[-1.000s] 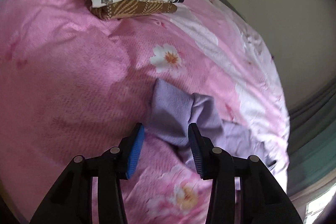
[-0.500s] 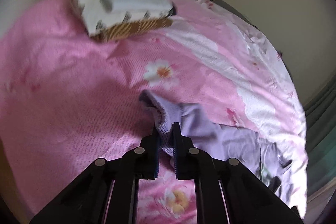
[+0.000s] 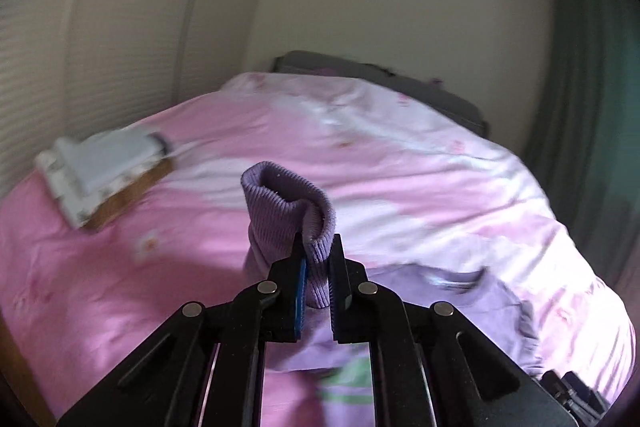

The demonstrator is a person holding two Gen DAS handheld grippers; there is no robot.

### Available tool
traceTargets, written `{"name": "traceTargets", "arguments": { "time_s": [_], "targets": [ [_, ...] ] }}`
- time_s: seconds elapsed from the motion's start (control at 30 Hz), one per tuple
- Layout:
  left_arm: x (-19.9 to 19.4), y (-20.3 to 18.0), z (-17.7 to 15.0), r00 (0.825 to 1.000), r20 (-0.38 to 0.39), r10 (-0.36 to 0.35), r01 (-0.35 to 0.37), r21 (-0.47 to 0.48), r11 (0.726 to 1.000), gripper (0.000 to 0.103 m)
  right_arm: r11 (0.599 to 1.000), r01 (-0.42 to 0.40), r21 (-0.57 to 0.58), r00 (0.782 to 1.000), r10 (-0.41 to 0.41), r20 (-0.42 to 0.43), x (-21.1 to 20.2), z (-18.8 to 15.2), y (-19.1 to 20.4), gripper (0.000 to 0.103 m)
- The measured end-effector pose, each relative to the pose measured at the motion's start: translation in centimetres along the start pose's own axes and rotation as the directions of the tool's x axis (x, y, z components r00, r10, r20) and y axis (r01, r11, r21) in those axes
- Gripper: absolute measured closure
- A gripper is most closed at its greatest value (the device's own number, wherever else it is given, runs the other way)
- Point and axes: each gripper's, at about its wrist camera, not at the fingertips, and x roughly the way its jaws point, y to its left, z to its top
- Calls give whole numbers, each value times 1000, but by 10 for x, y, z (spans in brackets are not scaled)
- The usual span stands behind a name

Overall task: Fold small clothes
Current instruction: 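Grasp the other sleeve cuff with the left gripper and lift it, then lay the cuff across the sweatshirt front and open the left gripper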

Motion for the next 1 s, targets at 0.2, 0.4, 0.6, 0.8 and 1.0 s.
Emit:
{"name": "traceTargets", "arguments": {
  "time_s": [0.2, 0.4, 0.6, 0.8, 1.0],
  "targets": [
    [30, -106, -16, 988, -57, -144, 151, 126, 981, 92, 996, 48, 70, 999, -49, 12, -8, 2, -62, 41],
    [63, -189, -65, 972, -161, -173, 211, 264, 941, 92, 988, 83, 128, 997, -82, -12, 0, 0, -112, 41],
    [91, -231, -112, 961, -253, -109, 204, 388, 899, 92, 982, 83, 168, 996, -80, -27, 8, -9, -139, 41],
    [97, -237, -137, 955, -286, -80, 198, 415, 888, 56, 983, 66, 169, 996, -56, -65, 22, -16, -140, 41],
    [80, -231, -146, 949, -299, -99, 224, 420, 880, 36, 985, 73, 159, 996, -63, -70, 23, -20, -139, 41]
  ]
}}
